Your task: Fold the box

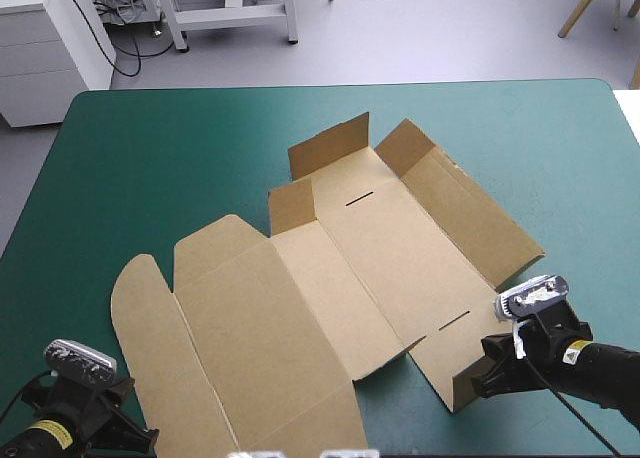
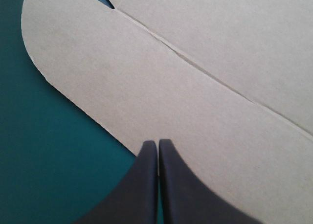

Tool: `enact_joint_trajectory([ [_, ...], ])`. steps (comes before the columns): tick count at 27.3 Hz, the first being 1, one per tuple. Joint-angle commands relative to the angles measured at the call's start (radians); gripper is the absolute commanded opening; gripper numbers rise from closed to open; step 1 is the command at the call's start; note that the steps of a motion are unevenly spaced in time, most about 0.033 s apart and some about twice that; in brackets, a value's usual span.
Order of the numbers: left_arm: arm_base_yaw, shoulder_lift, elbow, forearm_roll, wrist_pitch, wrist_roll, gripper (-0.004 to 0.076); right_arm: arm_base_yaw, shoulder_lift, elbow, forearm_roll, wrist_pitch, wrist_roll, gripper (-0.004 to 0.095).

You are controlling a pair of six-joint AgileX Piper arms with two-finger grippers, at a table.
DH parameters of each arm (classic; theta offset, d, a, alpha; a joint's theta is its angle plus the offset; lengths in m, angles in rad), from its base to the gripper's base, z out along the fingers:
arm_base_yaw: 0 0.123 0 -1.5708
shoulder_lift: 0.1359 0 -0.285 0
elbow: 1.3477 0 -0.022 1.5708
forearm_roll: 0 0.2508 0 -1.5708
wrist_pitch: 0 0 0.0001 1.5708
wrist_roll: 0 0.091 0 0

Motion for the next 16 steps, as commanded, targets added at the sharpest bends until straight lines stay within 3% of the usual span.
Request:
enact_joint_trajectory([
  [1,0.002,0.009,-0.023,-0.009,-0.055,-0.004,-0.0010,0.002,0.008,-0.028,0.027,-0.034,-0.017,-0.0019],
  [9,0.002,0.009,-0.023,-0.009,-0.055,-0.004,-0.0010,0.002,0.008,-0.046,0.016,0.023,-0.040,-0.0019],
  [16,0.002,0.009,-0.023,-0.009,-0.055,-0.004,-0.0010,0.002,0.008,-0.193,-0.031,0.119,-0.044,-0.0020],
])
